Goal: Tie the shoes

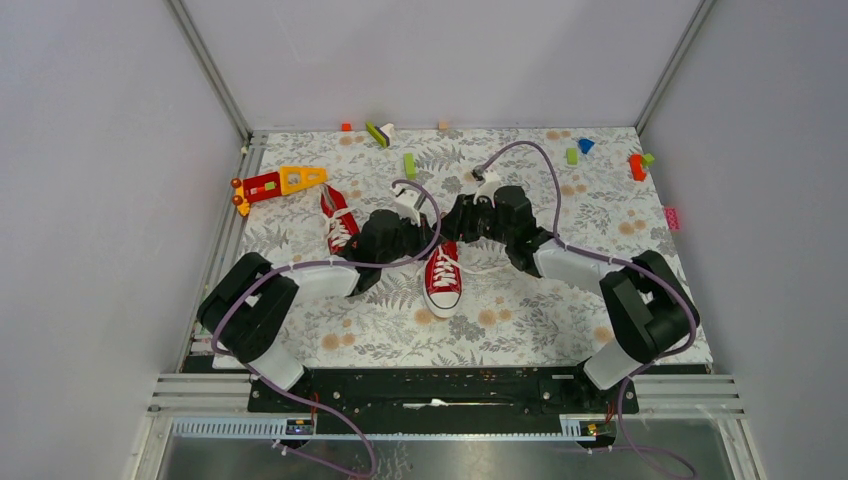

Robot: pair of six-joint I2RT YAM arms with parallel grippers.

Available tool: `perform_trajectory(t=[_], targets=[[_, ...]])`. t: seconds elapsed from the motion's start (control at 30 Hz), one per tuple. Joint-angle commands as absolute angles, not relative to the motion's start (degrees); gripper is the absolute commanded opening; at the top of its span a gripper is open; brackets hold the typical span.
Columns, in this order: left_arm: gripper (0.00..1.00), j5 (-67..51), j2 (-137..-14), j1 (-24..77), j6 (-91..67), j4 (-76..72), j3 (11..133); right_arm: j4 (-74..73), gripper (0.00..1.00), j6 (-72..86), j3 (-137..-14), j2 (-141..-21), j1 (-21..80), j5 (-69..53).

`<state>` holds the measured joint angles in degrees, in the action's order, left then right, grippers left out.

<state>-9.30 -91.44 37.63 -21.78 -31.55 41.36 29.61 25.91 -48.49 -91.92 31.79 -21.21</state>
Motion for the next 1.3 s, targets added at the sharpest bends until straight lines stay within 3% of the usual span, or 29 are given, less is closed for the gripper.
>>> perform_trajectory(t=[0.0, 0.2, 0.27, 0.4, 0.77, 1.07, 1.27], targets=[[0.0, -7.53, -90.98, 37.42, -20.7, -38.55, 41.0, 30.1, 0.51, 26.95, -46.41, -87.13, 32.21, -16.24], [0.0, -9.79, -90.75, 37.04, -19.84, -39.09, 41.13, 8.02, 0.69, 41.53, -45.91, -76.64, 31.73, 5.61], [0.0, -10.67, -91.05, 37.09, -19.24, -39.85, 40.95, 2.31, 0.71, 52.95, -43.84, -74.18, 31.87, 12.72], [0.0, -9.87, -92.07, 37.09, -18.69, -40.61, 40.47, -4.5, 0.71, 69.2, -40.33, -72.47, 32.06, 12.54], [0.0, -10.56, -90.25, 37.08, -16.8, -48.86, 35.39, -0.83, 0.65, 93.0, -34.1, -76.14, 34.26, 8.93], [0.0, -11.24, -89.3, 36.93, -19.16, -47.32, 35.51, 8.09, 0.6, 100.42, -34.77, -86.95, 35.87, 6.01], [0.0, -12.44, -89.55, 36.49, -21.0, -46.46, 35.98, 10.71, 0.45, 100.12, -36.64, -92.49, 35.83, 8.22]])
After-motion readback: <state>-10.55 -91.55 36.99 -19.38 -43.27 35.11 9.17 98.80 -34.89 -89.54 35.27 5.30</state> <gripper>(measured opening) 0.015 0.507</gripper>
